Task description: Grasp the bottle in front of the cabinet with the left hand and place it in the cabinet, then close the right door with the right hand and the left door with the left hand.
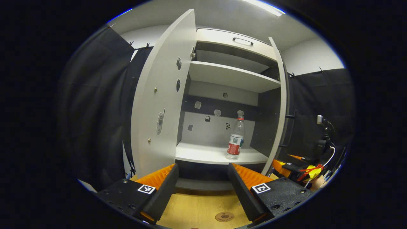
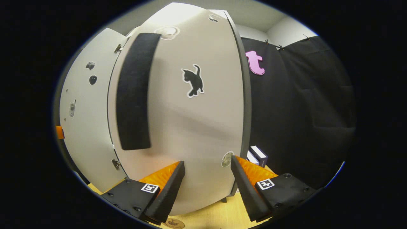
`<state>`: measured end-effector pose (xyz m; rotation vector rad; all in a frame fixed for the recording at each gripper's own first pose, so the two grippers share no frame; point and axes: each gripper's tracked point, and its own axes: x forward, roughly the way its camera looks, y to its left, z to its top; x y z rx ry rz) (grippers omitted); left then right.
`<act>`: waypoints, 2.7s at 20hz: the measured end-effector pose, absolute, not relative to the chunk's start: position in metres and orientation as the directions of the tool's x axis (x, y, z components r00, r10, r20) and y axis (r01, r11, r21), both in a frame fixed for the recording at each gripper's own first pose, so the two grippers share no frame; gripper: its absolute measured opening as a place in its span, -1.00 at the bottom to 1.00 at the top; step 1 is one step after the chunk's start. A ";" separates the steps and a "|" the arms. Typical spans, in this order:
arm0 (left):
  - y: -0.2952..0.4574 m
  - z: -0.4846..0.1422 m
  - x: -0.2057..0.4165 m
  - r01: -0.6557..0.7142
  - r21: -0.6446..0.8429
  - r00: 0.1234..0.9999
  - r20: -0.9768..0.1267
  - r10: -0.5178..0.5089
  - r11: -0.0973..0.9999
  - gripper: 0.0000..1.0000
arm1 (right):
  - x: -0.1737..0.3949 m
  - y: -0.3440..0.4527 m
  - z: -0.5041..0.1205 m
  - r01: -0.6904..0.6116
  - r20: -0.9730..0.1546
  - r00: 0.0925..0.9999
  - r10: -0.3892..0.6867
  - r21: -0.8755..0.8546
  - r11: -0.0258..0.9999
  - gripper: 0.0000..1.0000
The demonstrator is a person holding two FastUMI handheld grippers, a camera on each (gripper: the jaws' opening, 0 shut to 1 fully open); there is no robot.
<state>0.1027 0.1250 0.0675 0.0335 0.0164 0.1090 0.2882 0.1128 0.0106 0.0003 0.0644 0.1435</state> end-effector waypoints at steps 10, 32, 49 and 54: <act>0.122 0.064 0.097 -0.081 0.034 0.997 -0.016 0.081 0.996 0.89 | 0.320 0.137 0.012 -0.128 -0.044 0.991 0.126 -0.056 0.990 0.92; 0.258 0.091 0.009 -0.416 0.093 0.909 0.069 0.411 0.905 0.89 | 0.262 0.161 0.020 -0.169 -0.053 0.985 0.166 -0.065 0.983 0.92; 0.285 0.054 0.089 -0.280 0.035 0.958 -0.053 0.282 0.959 0.88 | 0.168 0.062 0.100 -0.028 0.055 0.998 0.031 -0.066 0.997 0.92; 0.240 0.046 0.108 -0.164 0.052 0.983 -0.079 0.168 0.985 0.87 | 0.139 0.025 0.115 0.042 0.097 0.995 -0.034 -0.085 0.996 0.92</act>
